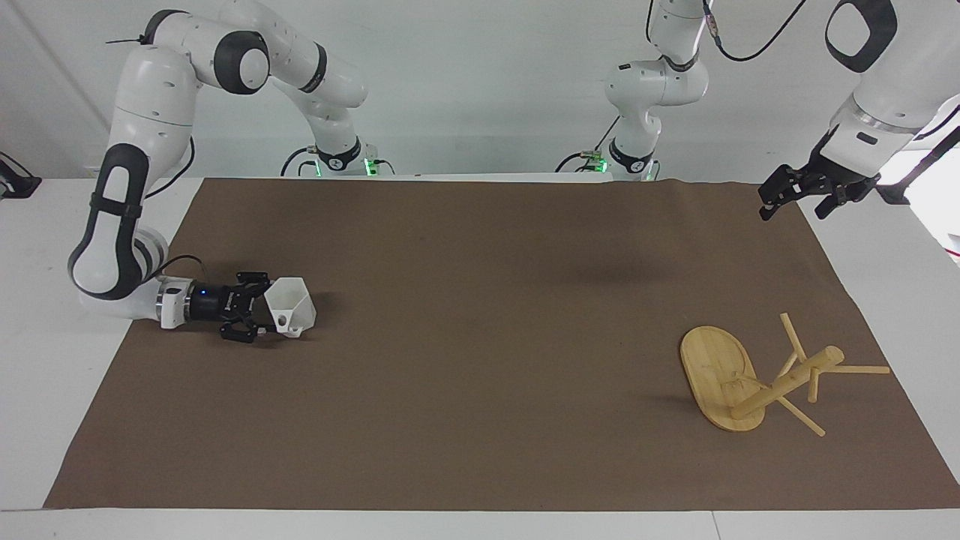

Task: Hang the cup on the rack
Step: 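Close the right gripper on the white mug's rim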

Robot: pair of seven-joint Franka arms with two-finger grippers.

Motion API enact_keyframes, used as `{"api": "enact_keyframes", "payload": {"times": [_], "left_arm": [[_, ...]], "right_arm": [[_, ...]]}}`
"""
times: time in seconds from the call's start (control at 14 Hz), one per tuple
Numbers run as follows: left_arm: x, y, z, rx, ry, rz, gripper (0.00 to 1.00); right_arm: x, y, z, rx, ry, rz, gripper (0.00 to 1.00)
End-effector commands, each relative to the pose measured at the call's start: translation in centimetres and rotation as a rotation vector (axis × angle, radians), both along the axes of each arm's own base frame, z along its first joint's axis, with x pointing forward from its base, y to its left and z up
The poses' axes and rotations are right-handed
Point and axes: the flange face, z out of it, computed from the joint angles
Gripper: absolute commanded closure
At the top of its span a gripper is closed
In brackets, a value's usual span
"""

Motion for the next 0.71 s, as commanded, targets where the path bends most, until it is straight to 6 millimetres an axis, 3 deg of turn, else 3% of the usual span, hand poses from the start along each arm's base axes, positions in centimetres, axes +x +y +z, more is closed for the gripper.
{"api": "enact_keyframes", "payload": {"times": [0.0,0.14,0.64], "left_arm": [[-0.9,-0.1,0.0,0.016,0.013,0.002,0.0],[-0.9,0.1,0.1,0.016,0.012,0.005,0.0],[-0.9,0.1,0.1,0.016,0.012,0.006,0.0]], "right_arm": [[0.0,0.5,-0.4,0.008,-0.028,-0.03,0.0],[0.0,2.8,-0.8,0.034,-0.044,-0.014,0.0],[-0.5,3.9,-1.1,0.043,-0.055,0.009,0.03]]}}
